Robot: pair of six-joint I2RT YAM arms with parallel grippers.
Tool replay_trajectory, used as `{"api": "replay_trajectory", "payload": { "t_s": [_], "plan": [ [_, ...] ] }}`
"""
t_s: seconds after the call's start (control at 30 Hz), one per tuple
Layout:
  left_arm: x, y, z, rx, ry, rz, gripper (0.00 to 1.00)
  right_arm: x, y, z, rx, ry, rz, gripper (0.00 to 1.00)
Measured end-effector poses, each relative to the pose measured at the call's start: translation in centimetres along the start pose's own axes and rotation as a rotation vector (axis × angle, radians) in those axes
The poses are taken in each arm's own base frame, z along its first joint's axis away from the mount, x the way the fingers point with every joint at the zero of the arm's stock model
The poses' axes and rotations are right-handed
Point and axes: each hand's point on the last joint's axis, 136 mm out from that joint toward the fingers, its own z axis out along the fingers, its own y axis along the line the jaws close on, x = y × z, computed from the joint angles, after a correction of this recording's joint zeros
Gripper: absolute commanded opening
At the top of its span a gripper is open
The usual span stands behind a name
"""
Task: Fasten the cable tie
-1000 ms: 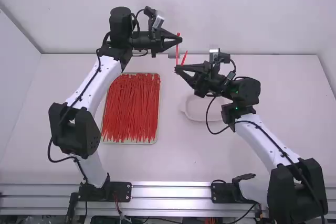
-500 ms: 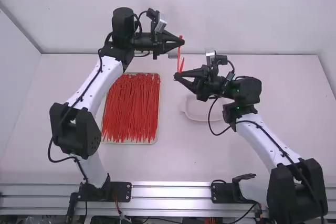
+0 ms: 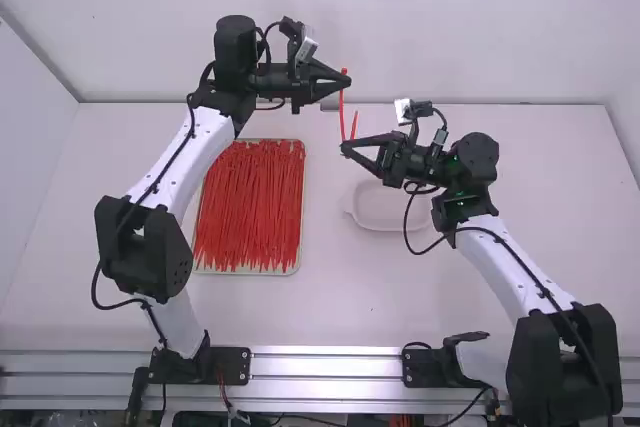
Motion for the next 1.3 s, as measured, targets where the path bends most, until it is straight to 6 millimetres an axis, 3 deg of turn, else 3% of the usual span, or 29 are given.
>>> {"api": "replay_trajectory", "payload": {
  "t_s": [0.23, 0.4, 0.63, 0.93, 1.3],
  "plan": [
    [0.1, 0.1, 0.0, -0.003, 0.002, 0.001, 0.02, 0.0, -0.2, 0.6, 0.014, -0.017, 0.187, 0.0],
    [0.0, -0.9, 0.0, 0.054, -0.004, 0.104, 0.02, -0.8, 0.4, 1.4, 0.001, -0.069, 0.278, 0.0],
    [-0.1, -2.5, -0.2, 0.143, -0.026, 0.257, 0.02, -1.7, 1.6, 1.4, -0.039, -0.097, 0.342, 0.0],
    [-0.3, -4.8, -0.7, 0.275, -0.067, 0.363, 0.02, -1.1, 2.1, 2.3, -0.057, -0.081, 0.416, 0.0],
    [-0.1, -5.6, -0.6, 0.318, -0.073, 0.352, 0.02, -1.3, 2.1, 2.6, -0.055, -0.1, 0.438, 0.0]
  ]
}}
